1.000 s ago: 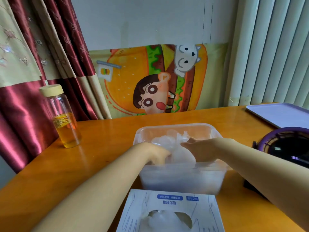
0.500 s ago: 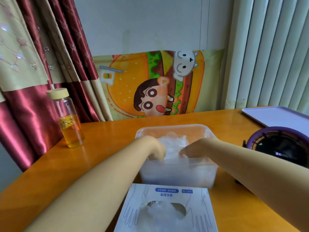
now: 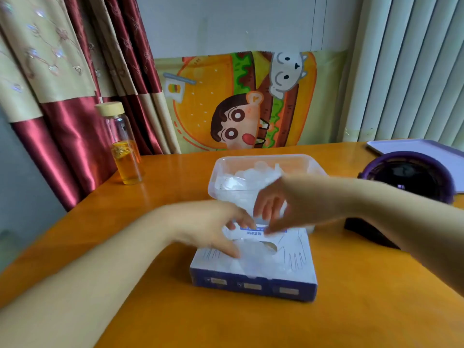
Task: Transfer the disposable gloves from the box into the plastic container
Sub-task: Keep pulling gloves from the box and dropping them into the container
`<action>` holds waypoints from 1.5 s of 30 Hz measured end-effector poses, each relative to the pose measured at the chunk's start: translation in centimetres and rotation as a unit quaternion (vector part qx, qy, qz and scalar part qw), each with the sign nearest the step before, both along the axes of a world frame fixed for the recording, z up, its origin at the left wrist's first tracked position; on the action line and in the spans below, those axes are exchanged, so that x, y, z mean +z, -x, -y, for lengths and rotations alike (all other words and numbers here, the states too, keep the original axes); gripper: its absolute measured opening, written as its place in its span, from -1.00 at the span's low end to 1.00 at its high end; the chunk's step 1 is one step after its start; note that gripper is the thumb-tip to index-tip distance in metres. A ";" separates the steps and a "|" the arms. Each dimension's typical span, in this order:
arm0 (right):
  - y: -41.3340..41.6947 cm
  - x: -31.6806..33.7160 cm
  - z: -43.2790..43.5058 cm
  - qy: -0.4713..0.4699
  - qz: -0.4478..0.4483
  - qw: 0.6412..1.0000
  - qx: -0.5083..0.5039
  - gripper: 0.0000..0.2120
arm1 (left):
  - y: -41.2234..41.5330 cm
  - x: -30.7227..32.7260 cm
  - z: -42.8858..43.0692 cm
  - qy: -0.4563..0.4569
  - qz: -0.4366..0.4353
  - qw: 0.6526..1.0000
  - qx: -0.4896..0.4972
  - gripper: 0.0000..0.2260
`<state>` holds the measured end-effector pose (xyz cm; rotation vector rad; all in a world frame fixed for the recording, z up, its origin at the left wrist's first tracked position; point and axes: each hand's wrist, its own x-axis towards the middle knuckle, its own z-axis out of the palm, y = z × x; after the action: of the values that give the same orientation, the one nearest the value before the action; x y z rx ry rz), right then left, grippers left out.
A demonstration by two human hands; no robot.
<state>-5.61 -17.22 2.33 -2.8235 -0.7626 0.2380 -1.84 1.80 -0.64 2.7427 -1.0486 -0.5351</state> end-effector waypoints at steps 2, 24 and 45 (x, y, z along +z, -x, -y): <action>1.7 -2.0 -0.4 0.082 -0.108 0.991 -0.012 -0.30 | 0.9 -1.7 0.0 -0.023 0.021 0.999 0.007 -0.43; 0.5 -9.6 -2.0 -0.071 0.119 0.980 -0.142 -0.58 | 1.3 -2.7 2.0 0.454 0.085 0.868 0.179 -0.75; 0.7 -7.6 0.0 -0.258 -0.045 0.949 -0.175 -0.28 | 0.5 1.5 0.3 0.633 0.309 0.683 0.193 -0.73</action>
<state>-6.31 -17.25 -5.25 -2.3683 -0.2406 0.0893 -2.38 1.52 0.90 1.6484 -0.4720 0.9385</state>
